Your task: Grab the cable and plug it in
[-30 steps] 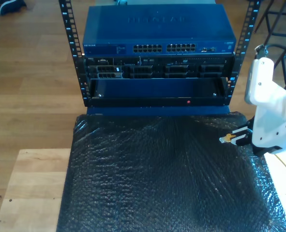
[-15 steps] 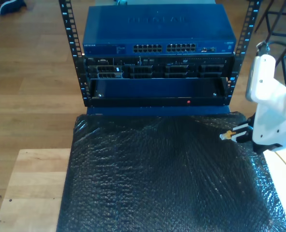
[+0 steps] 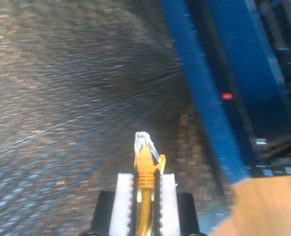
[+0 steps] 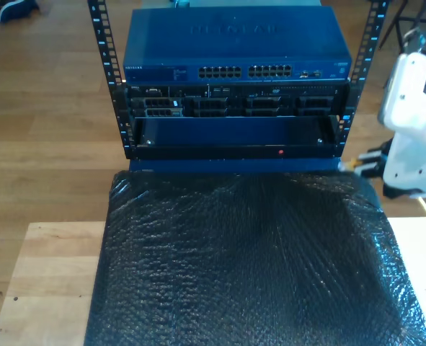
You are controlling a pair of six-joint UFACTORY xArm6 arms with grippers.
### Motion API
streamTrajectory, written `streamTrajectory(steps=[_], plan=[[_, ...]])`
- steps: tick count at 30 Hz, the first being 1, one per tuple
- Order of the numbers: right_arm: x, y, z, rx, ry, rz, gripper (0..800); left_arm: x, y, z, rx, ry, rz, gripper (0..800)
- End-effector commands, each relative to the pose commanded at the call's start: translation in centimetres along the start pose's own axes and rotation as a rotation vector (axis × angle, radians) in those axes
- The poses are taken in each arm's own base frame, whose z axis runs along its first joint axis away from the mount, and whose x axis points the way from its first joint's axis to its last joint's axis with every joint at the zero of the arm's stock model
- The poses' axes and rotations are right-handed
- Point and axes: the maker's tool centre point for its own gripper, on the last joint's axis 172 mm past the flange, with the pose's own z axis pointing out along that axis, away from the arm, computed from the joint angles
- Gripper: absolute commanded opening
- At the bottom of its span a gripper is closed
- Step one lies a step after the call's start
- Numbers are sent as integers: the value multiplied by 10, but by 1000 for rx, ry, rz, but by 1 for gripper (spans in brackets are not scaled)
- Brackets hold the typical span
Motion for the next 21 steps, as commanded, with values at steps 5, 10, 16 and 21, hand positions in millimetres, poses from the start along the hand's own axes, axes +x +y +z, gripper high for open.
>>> streamTrajectory(steps=[5, 10, 16, 21], plan=[[5, 18, 5, -113, 10, -30, 2, 0, 0, 0, 0, 0, -2, 799], [-12, 11, 30, -162, -38, -82, 1, 0, 0, 0, 0, 0, -2, 800], [-14, 5, 52, -178, -51, -108, 1, 0, 0, 0, 0, 0, -2, 799], [-31, -10, 62, -184, -74, -114, 1, 0, 0, 0, 0, 2, 0, 799]])
